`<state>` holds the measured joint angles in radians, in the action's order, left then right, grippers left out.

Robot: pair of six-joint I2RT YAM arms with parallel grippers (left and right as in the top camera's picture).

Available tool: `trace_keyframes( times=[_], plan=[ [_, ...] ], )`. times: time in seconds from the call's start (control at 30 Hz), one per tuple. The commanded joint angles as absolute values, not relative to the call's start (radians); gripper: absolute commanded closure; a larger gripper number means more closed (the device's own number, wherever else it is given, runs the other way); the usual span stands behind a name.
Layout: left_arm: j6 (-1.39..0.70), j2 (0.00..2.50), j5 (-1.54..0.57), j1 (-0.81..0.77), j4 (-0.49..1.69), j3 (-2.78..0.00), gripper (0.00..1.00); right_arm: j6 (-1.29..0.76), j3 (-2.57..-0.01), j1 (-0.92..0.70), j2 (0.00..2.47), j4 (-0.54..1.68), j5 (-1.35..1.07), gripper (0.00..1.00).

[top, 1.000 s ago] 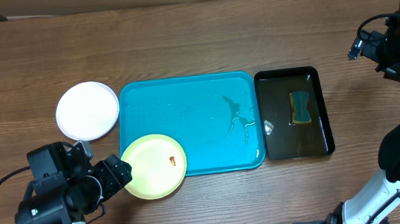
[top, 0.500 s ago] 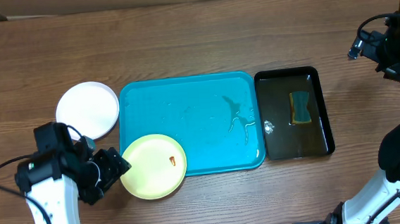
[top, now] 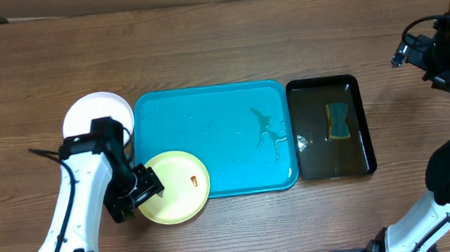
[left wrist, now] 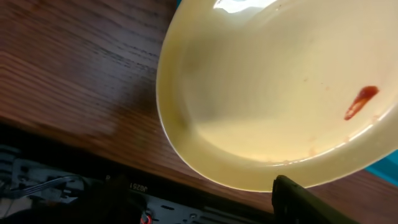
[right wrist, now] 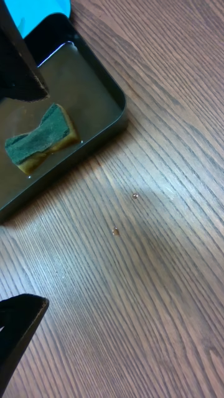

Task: Clean dirty plates on tray and stack at the side
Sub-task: 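Release the plate and move the left gripper to the yellow plate rim, then grasp the yellow plate rim and slide it to the teal tray center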

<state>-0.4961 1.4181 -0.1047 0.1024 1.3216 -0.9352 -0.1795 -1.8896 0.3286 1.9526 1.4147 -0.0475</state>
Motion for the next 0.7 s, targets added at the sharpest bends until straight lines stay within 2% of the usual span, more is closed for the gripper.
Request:
trace_keyframes(
  times=[0.0, 0.13, 0.33, 0.6, 0.67],
  plan=[
    [-0.597, 1.433, 0.007, 0.1, 1.321, -0.926, 0.07, -0.18, -1.903, 0.333, 1.938, 1.412, -0.046, 0.0],
    [-0.677, 1.433, 0.091, 0.101, 1.291, -0.923, 0.11, -0.18, -1.903, 0.333, 1.938, 1.412, -0.046, 0.0],
    [-0.693, 1.433, 0.07, 0.101, 1.231, -0.888, 0.18, -0.18, -1.903, 0.333, 1.938, 1.412, -0.046, 0.0],
    [-0.693, 1.433, 0.035, 0.099, 1.081, -0.741, 0.21, -0.18, -1.903, 0.333, 1.938, 1.412, -0.046, 0.0],
    [-0.692, 1.433, 0.009, 0.099, 1.032, -0.706, 0.33, -0.18, -1.903, 0.333, 1.938, 1.412, -0.046, 0.0]
  ],
)
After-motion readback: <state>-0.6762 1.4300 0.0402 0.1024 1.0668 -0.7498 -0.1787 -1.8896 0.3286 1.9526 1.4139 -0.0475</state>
